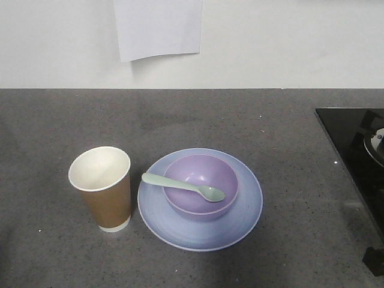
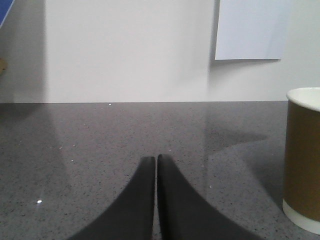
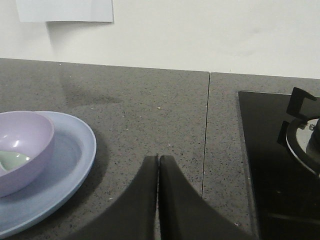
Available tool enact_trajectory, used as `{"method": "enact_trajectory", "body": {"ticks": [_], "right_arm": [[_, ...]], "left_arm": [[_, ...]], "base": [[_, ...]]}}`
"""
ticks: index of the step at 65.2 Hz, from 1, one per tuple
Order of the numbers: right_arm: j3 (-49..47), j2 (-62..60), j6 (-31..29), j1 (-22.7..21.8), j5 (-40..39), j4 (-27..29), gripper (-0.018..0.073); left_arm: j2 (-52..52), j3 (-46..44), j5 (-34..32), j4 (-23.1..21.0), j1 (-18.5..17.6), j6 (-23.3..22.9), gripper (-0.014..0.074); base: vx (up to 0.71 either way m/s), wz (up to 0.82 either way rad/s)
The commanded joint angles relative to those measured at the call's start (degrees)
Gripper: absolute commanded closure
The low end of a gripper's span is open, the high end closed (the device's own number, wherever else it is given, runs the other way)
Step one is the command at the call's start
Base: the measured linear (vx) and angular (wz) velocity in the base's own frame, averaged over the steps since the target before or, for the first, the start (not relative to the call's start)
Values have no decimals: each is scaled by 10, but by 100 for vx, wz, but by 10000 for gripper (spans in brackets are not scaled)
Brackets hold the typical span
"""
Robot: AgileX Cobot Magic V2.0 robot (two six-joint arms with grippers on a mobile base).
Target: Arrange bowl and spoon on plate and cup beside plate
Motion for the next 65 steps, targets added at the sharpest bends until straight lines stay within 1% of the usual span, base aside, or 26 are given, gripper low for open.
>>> {"method": "enact_trajectory", "body": {"ticks": [1,23,33,41,48,57,65], "right_arm": [[-15,2,0,-4,-40,1,564],[-5,0,-7,-4,-43,-1,564],[55,-20,-9,-4,-45,-3,564],[102,-64,-9,-5,-45,-11,564],[132,-108,-8,-24,-45,-30,564],[162,-167,-3,-54,-46,-35,564],[183,-217,30,-81,-45,-51,564]], "left_arm": [[5,17,-41,0,1,-8,603],[5,17,-41,0,1,-8,603],[5,17,-41,0,1,-8,603],[5,17,-41,0,1,-8,603],[5,17,-41,0,1,-8,603],[5,17,-41,0,1,-8,603],[5,17,-41,0,1,-8,603]], "base": [[0,0],[0,0],[0,0],[0,0],[0,0],[0,0],[0,0]]}}
